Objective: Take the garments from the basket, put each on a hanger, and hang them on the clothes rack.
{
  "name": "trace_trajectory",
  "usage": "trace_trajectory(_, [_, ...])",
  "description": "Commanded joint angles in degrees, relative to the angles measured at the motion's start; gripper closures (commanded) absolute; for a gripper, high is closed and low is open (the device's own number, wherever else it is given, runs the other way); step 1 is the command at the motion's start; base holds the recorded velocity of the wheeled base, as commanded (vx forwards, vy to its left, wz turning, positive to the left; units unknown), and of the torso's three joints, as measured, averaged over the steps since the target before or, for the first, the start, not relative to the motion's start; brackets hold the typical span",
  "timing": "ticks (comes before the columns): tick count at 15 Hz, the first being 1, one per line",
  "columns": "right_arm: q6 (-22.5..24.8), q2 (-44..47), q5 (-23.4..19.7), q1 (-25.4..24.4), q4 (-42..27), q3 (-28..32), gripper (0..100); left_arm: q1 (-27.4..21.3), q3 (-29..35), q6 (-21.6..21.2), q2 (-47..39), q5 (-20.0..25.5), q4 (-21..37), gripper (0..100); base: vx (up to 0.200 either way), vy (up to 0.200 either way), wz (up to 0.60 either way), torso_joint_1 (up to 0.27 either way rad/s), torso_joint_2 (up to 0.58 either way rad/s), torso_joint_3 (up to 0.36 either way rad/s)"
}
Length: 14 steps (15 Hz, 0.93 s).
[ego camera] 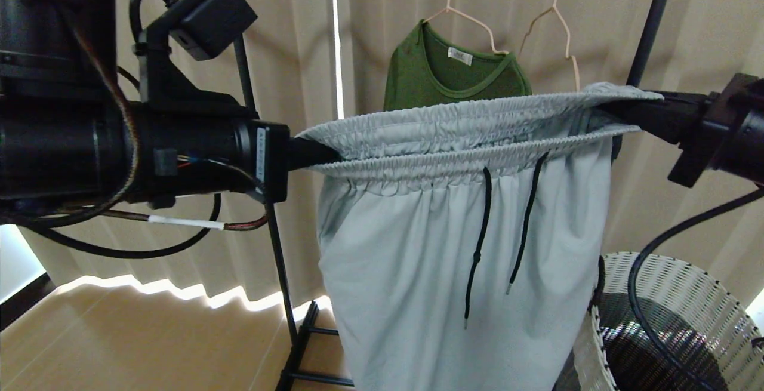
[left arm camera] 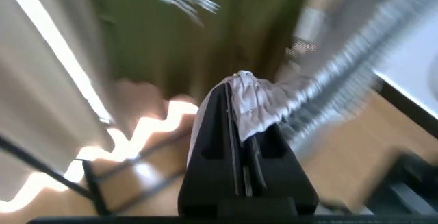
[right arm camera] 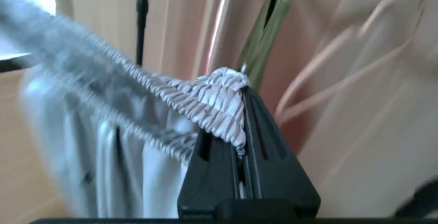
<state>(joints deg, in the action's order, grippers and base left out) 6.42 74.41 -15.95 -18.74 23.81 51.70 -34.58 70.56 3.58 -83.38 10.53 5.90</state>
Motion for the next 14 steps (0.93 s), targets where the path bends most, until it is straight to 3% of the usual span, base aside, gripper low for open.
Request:
trace_trajectory(1, [-0.1,6.5,0.1,-0.1,0.6,4.5,100,-0.5,-0.2,-0.1,4.8,2.7,2.1,100,0.000,0.000,0.00,0.000,0.00,0.000])
trace_trajectory(4, [0.0,11.2,2.5,-0.1,6.4,5.8,100,-2.9,-0.4,-0.1,5.8,3.4,3.0,100,0.000,0.000,0.00,0.000,0.00,0.000])
trace_trajectory(5, [0.0,12.9,5.3,-1.1,8.9,6.0,100,-4.3,-0.8,-0.1,6.0,3.3,3.0,100,0.000,0.000,0.00,0.000,0.00,0.000])
trace_trajectory(14, [0.1,10.8,7.1,-2.4,7.6,6.0,100,-5.0,-1.5,-0.2,5.7,2.9,2.4,100,0.000,0.000,0.00,0.000,0.00,0.000])
